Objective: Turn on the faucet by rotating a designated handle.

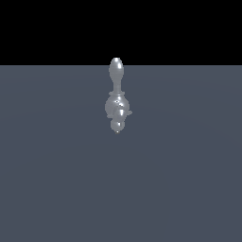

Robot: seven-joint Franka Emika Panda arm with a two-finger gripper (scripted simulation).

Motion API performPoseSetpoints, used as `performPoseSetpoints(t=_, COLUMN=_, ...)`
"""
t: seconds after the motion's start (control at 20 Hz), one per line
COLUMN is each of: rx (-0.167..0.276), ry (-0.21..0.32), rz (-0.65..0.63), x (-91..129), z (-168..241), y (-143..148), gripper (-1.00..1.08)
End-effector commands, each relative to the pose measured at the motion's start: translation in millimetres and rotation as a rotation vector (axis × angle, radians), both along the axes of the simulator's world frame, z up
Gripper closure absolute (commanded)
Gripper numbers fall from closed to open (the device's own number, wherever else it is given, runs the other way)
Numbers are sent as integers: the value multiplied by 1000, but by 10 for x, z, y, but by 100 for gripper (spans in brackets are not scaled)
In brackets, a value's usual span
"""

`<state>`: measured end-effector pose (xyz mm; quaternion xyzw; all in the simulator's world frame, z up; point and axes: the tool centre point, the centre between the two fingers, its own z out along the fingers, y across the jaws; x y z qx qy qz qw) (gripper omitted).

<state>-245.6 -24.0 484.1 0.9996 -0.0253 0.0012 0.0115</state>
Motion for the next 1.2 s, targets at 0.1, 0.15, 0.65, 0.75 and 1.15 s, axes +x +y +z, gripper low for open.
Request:
performPoseSetpoints(t=0.1, rx=-21, ry=127, rz=101, x=128, z=-672, y=257, gripper=22)
performPoseSetpoints(t=0.15, rx=9, ry=130, rz=69, x=226, z=-757, y=112, gripper=28)
performPoseSetpoints(t=0.65, rx=-170, ry=158, rz=119, x=1023, z=-2068, y=179, gripper=80)
performPoseSetpoints(t=0.75, rx=-183, ry=146, rz=82, x=1183, z=-2309, y=124, gripper=65)
performPoseSetpoints(t=1.15, rx=-212, ry=60, rz=73, x=1877, z=-2746, y=-305, gripper=3)
